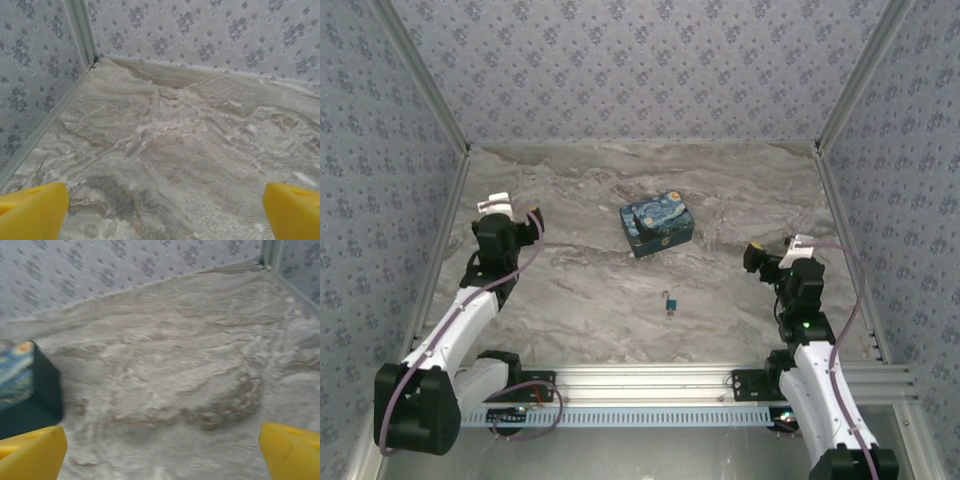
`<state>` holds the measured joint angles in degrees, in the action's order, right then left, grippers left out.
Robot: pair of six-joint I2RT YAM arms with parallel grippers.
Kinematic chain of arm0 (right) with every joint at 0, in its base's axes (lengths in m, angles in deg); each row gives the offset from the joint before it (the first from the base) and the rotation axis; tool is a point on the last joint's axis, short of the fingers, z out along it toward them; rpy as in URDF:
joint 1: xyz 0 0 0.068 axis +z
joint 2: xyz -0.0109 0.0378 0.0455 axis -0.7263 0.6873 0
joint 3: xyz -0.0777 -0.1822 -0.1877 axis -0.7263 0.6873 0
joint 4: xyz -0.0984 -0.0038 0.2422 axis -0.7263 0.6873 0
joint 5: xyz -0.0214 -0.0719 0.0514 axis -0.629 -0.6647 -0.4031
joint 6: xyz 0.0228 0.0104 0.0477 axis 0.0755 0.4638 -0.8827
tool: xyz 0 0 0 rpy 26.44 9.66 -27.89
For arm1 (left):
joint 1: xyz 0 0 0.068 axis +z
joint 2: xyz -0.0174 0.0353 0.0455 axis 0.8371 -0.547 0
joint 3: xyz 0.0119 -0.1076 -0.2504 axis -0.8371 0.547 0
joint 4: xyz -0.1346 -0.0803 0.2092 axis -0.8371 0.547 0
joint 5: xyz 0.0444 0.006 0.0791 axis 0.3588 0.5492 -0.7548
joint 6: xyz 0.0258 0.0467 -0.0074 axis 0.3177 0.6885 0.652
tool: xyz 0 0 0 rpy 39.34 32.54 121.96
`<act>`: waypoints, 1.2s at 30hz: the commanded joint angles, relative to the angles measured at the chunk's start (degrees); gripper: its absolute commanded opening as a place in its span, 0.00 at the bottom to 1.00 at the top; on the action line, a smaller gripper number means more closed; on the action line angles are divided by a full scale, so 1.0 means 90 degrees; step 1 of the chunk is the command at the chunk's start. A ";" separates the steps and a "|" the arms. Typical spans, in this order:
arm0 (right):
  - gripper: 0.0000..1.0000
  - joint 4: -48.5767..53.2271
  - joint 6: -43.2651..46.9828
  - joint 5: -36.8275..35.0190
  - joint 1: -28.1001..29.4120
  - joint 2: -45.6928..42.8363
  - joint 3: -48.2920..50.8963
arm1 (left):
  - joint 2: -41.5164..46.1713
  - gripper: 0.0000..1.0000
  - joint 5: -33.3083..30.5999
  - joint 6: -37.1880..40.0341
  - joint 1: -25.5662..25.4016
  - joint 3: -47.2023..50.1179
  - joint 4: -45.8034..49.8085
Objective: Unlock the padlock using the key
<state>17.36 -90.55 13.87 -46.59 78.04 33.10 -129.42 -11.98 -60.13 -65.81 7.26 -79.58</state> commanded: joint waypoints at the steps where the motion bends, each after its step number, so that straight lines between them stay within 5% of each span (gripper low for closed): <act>1: 1.00 -0.0796 0.0970 -0.0746 -0.0070 0.0244 0.0307 | -0.0041 0.99 -0.0375 0.0101 0.0048 0.0292 -0.0283; 7: 1.00 -0.2579 0.0965 -0.0603 -0.0179 0.1300 0.0904 | -0.0209 0.99 -0.0308 0.0037 0.0049 0.0650 -0.0568; 24: 1.00 -0.6347 0.1477 0.0535 -0.0233 0.6021 -0.0001 | -0.1069 0.99 0.0264 0.0767 0.0042 0.1101 -0.1884; 29: 1.00 -0.4502 0.1234 0.0473 -0.0439 0.6022 -0.0972 | -0.1363 0.99 0.0795 0.1073 0.0047 0.1193 -0.2609; 36: 1.00 -0.4631 0.1274 0.0310 -0.0355 0.6040 -0.0930 | -0.1961 0.99 0.1228 0.1608 0.0112 0.1253 -0.3361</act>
<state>-26.53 -78.66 17.48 -49.67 132.11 24.88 -146.71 -3.67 -49.23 -65.59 17.73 -103.04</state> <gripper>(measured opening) 0.999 0.994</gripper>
